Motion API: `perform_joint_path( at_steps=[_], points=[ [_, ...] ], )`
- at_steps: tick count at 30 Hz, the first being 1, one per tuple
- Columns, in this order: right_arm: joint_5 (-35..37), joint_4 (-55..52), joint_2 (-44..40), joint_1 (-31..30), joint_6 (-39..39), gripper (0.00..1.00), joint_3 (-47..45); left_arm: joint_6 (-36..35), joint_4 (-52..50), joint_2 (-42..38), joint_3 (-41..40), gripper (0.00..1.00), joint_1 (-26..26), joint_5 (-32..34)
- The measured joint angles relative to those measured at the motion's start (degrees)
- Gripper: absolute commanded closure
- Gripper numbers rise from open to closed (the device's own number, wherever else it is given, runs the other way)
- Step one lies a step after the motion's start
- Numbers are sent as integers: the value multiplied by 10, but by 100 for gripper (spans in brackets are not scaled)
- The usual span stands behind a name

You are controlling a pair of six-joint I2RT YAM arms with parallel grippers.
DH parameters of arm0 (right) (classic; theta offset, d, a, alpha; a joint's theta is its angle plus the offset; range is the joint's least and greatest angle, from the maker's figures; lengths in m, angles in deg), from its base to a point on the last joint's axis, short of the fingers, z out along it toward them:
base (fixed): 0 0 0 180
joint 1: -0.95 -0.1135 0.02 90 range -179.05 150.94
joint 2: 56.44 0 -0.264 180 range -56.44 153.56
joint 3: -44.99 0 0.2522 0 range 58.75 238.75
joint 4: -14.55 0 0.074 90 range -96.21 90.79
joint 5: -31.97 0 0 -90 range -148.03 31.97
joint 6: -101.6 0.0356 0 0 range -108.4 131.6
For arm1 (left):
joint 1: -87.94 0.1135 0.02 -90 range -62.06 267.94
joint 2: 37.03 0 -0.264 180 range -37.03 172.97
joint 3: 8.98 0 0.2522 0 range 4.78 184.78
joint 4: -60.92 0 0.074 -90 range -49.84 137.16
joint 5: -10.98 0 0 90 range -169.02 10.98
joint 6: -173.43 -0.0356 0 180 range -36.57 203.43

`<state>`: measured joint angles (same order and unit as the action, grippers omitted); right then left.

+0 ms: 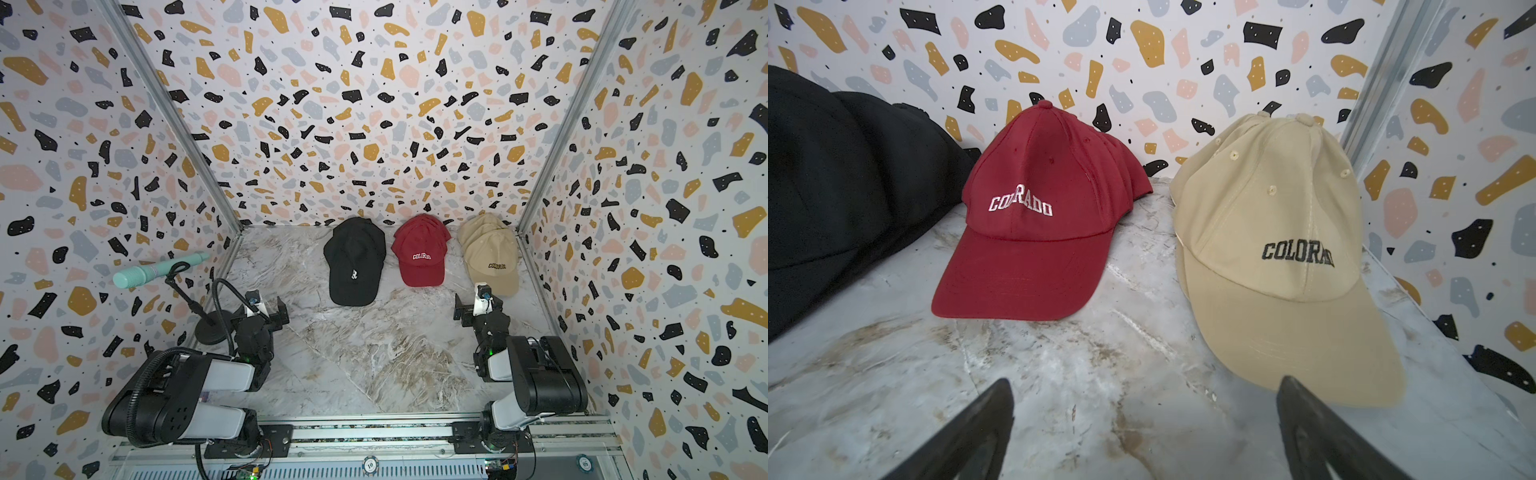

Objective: Stack the baseball caps by color
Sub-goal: Reset both arms

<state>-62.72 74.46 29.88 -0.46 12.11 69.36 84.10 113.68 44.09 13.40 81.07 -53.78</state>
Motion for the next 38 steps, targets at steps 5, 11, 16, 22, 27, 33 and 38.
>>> perform_joint_path(
  at_steps=[5,11,16,22,27,33,38],
  points=[
    [5,-4,0,-4,-6,1,2,5,-1,-1,3,0,2,-21],
    [15,-10,0,-13,-11,1,2,7,0,-5,3,0,2,-25],
    [17,-11,0,-13,-11,1,2,7,-1,-6,3,0,2,-25],
    [17,-12,0,-13,-11,1,2,7,-1,-7,3,1,2,-25],
    [17,-12,0,-13,-11,1,2,7,-1,-7,3,0,2,-25],
    [18,-14,0,-14,-11,1,2,7,-1,-7,3,1,2,-25],
    [19,-18,0,-14,-11,1,4,7,-1,-7,3,0,3,-25]
  ],
)
